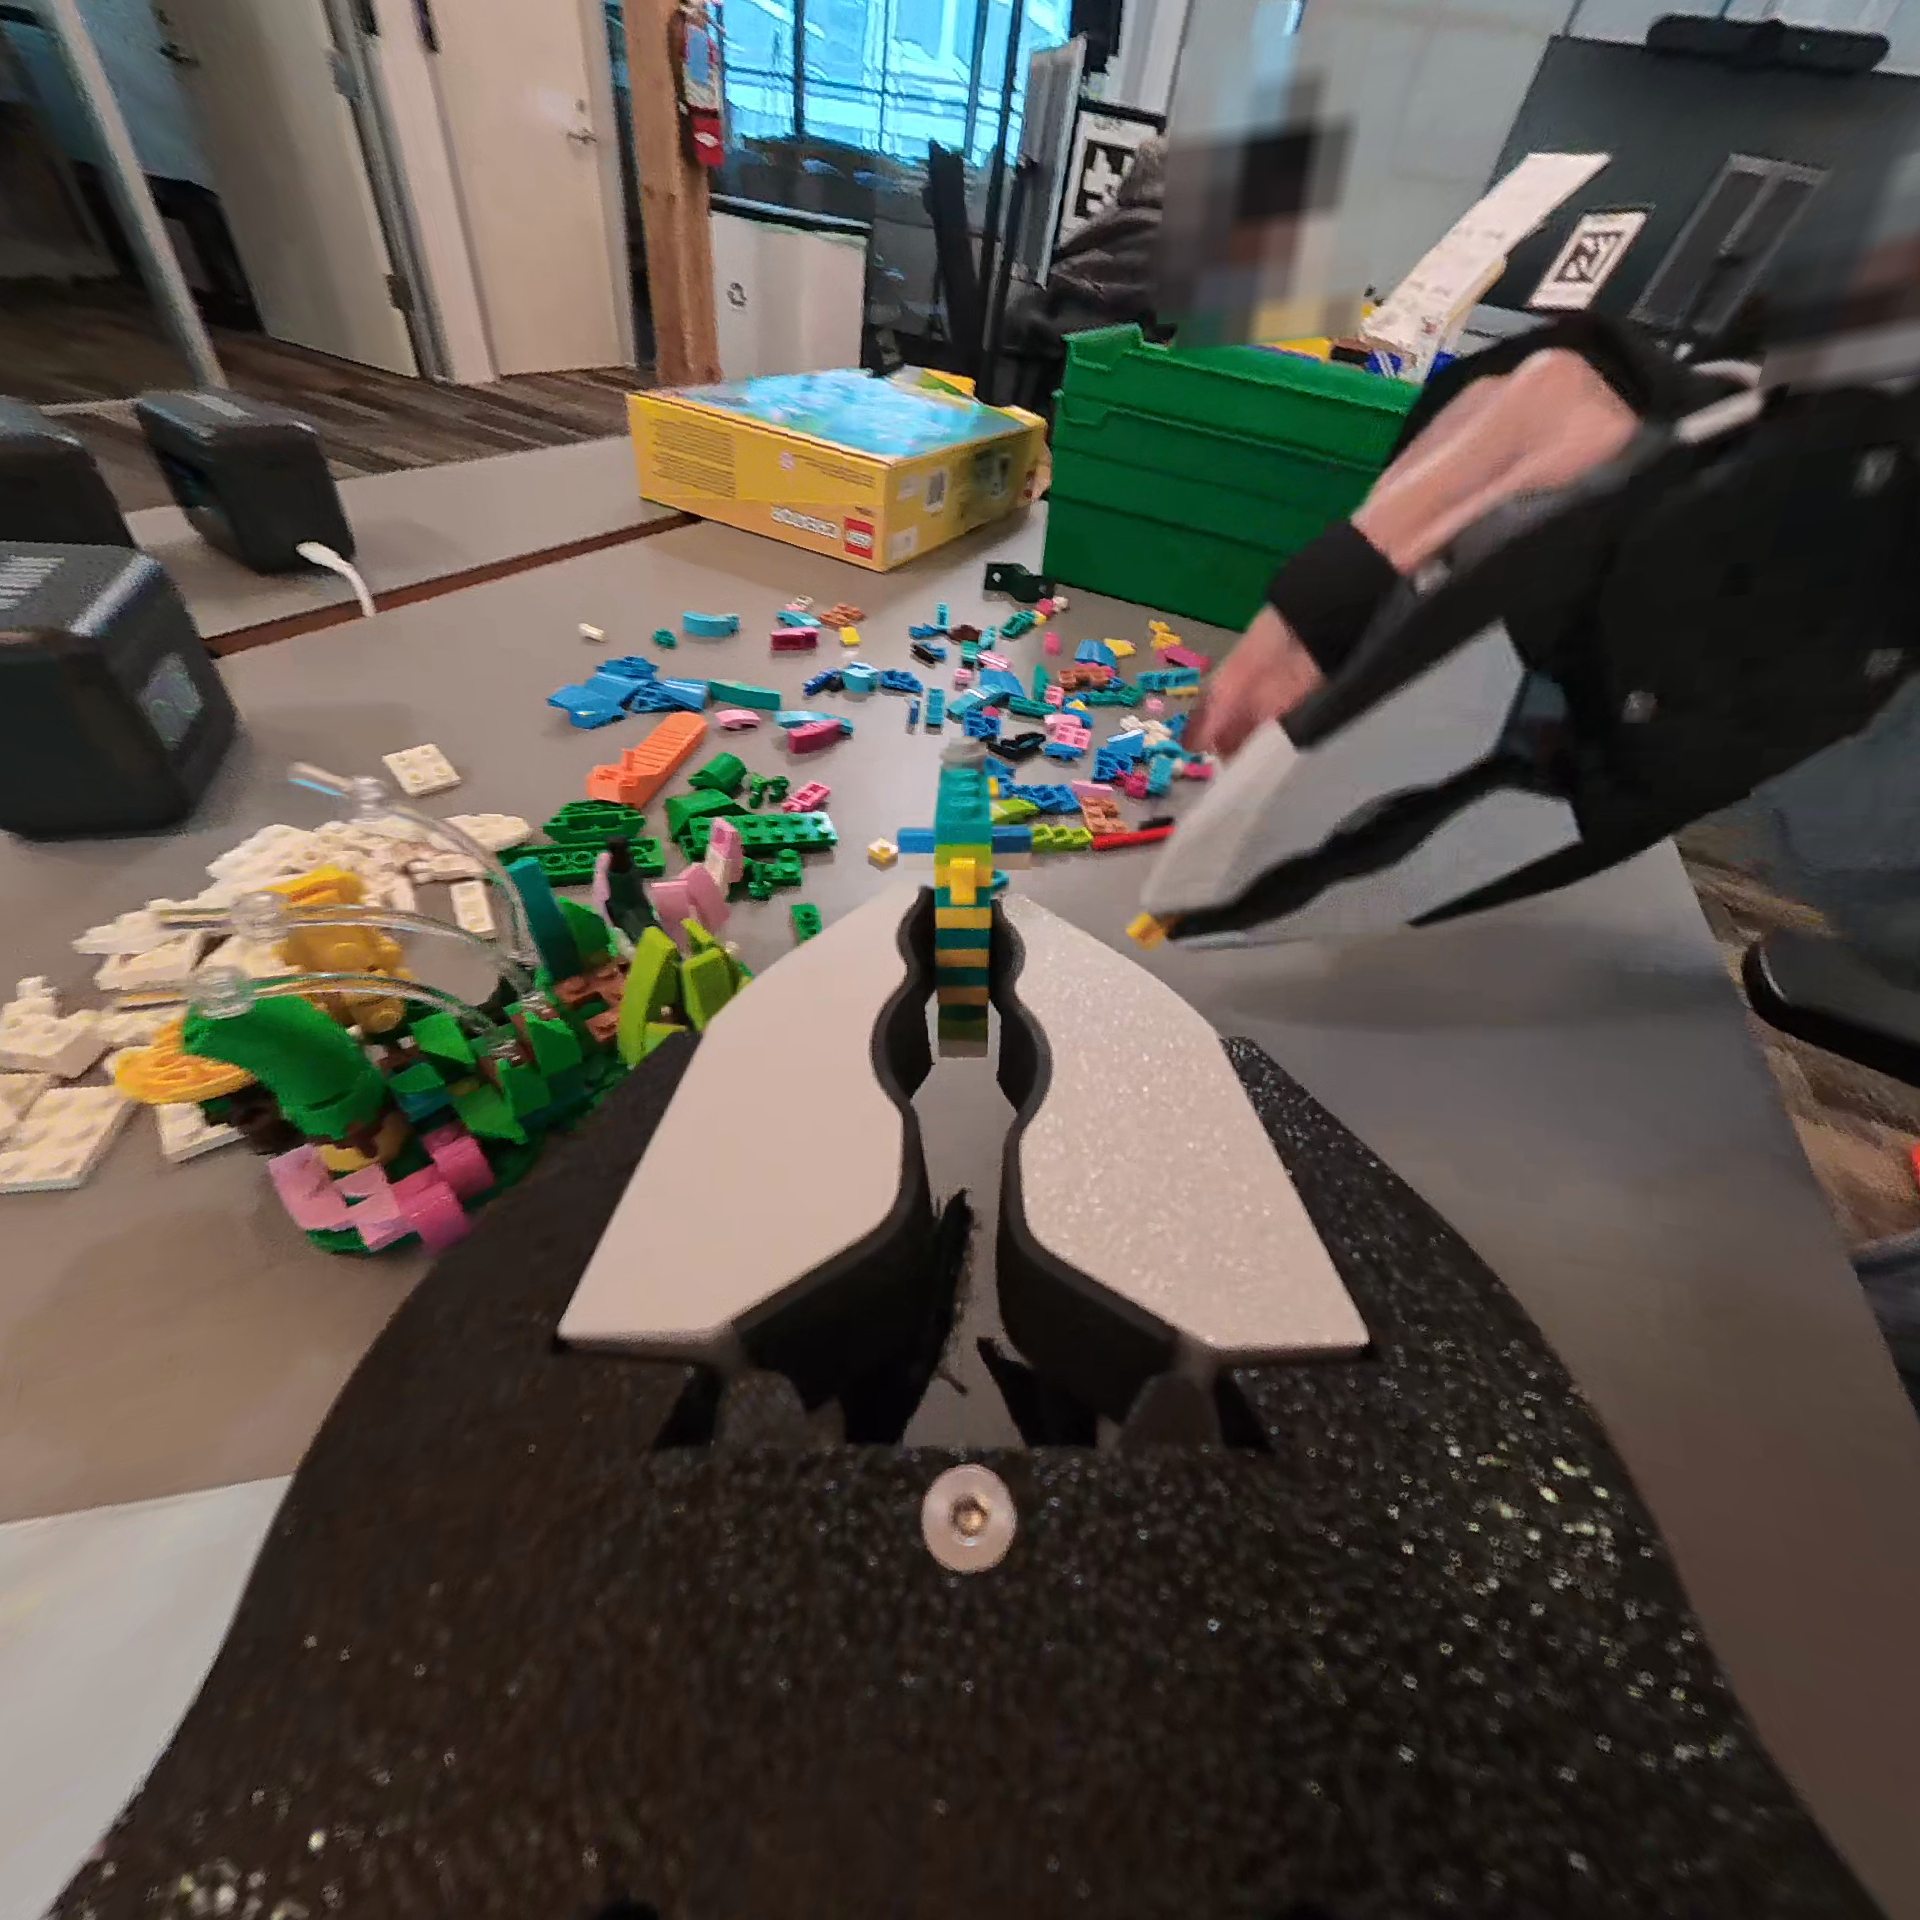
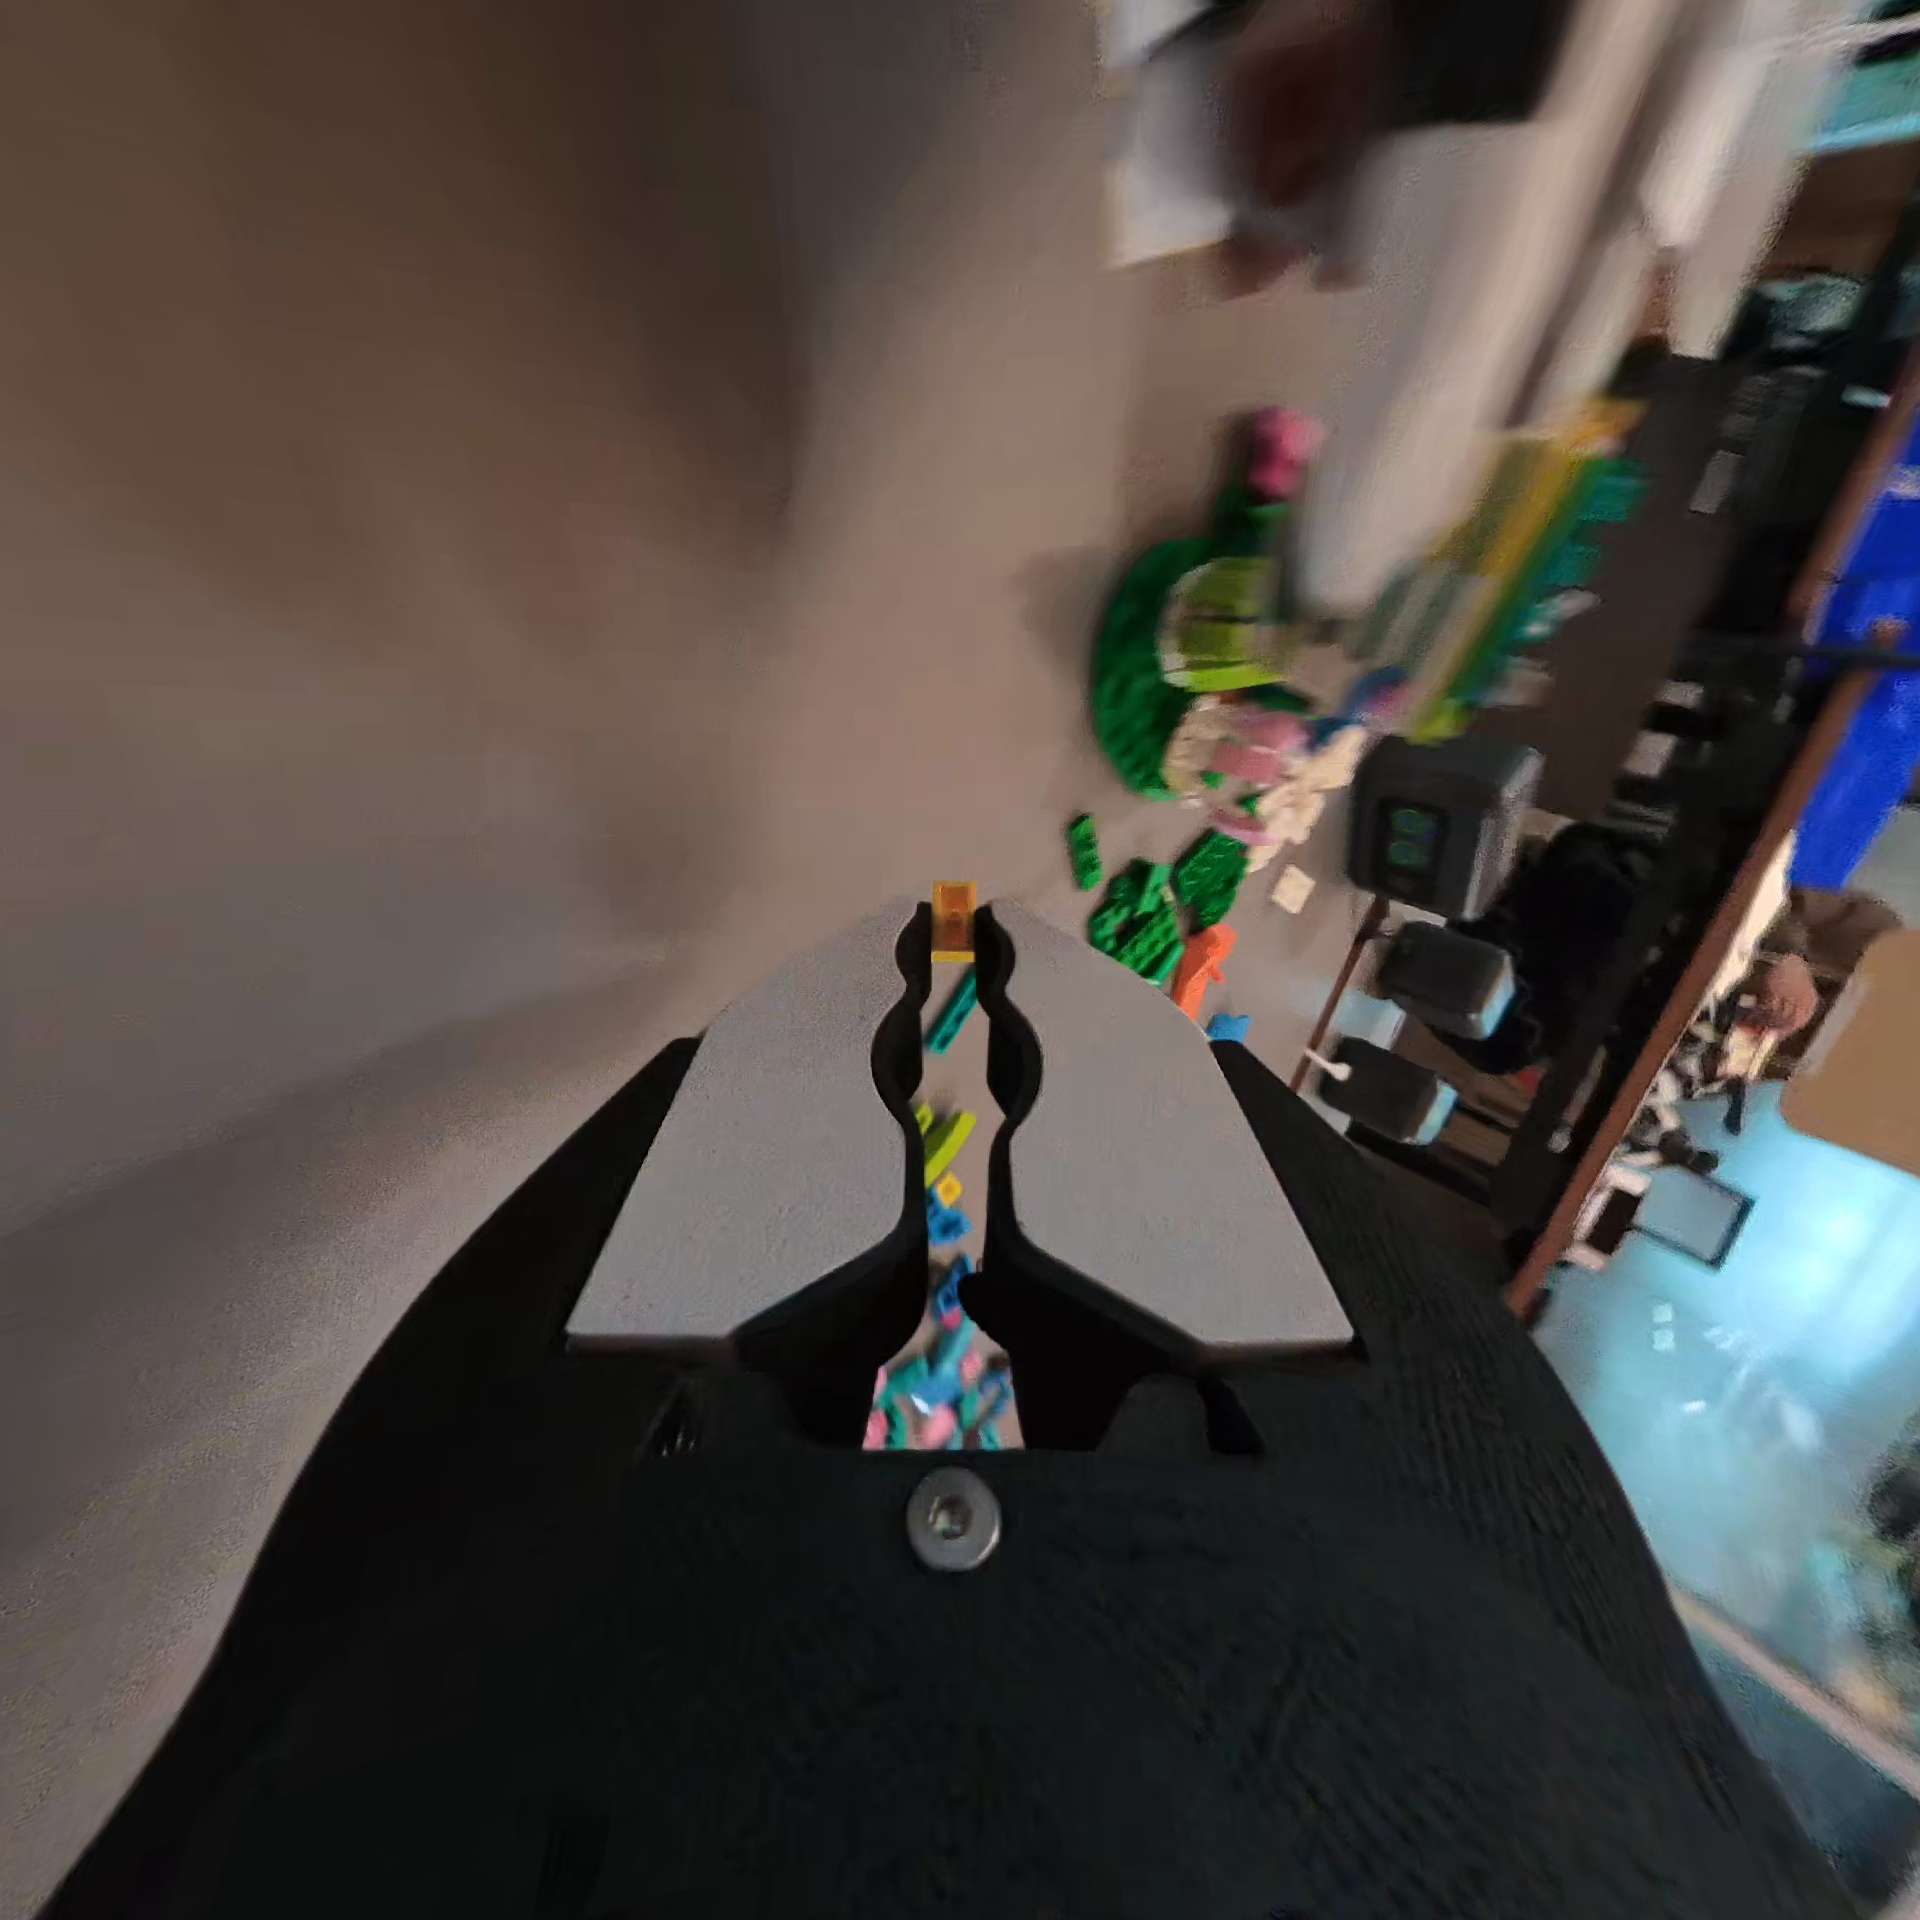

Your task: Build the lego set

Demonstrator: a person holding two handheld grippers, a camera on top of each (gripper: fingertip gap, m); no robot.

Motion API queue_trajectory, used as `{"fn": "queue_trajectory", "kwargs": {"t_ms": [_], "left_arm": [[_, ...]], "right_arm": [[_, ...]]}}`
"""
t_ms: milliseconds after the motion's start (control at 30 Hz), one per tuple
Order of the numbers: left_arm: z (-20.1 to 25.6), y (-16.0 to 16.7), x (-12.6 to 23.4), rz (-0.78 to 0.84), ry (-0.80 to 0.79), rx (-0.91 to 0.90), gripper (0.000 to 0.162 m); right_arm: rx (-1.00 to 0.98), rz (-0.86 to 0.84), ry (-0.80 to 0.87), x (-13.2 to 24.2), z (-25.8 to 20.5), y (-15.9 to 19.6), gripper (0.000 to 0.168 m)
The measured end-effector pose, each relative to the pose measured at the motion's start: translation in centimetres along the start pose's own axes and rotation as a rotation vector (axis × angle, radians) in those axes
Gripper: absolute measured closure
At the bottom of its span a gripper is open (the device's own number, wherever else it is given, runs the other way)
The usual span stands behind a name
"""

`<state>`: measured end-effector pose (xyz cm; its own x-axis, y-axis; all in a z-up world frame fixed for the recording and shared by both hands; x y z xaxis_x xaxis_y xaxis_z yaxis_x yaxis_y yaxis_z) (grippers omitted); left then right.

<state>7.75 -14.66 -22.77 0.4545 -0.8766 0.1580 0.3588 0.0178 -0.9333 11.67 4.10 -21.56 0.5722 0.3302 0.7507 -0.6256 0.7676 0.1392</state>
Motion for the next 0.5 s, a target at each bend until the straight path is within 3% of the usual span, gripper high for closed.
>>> {"fn": "queue_trajectory", "kwargs": {"t_ms": [133,267,433,500], "left_arm": [[-0.5,-0.2,0.3,0.035,-0.015,0.033,0.154],[-0.5,-0.1,0.2,0.028,-0.004,0.039,0.154],[-0.4,0.0,0.2,0.025,0.006,0.036,0.154],[-0.4,0.0,0.2,0.028,0.011,0.041,0.154]], "right_arm": [[0.312,-0.127,-0.180,-0.6,-1.9,-1.5,0.162],[0.462,-0.125,-0.244,-0.8,-2.6,-2.9,0.162],[0.413,0.032,-0.224,-0.3,-2.5,-4.3,0.167],[0.290,0.093,-0.240,0.1,-2.5,-4.3,0.158]]}}
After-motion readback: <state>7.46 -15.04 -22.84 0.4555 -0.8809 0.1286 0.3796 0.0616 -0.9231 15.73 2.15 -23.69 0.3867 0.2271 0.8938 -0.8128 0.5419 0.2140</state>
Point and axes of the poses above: each gripper's, where its closed fingertips meet, x back along the fingers, y out of its underside, z = x × y across the jaws, the point moved 10 cm from there along x, back along the fingers, and after that the axes turned 11 degrees about x, right-handed, at the moved point
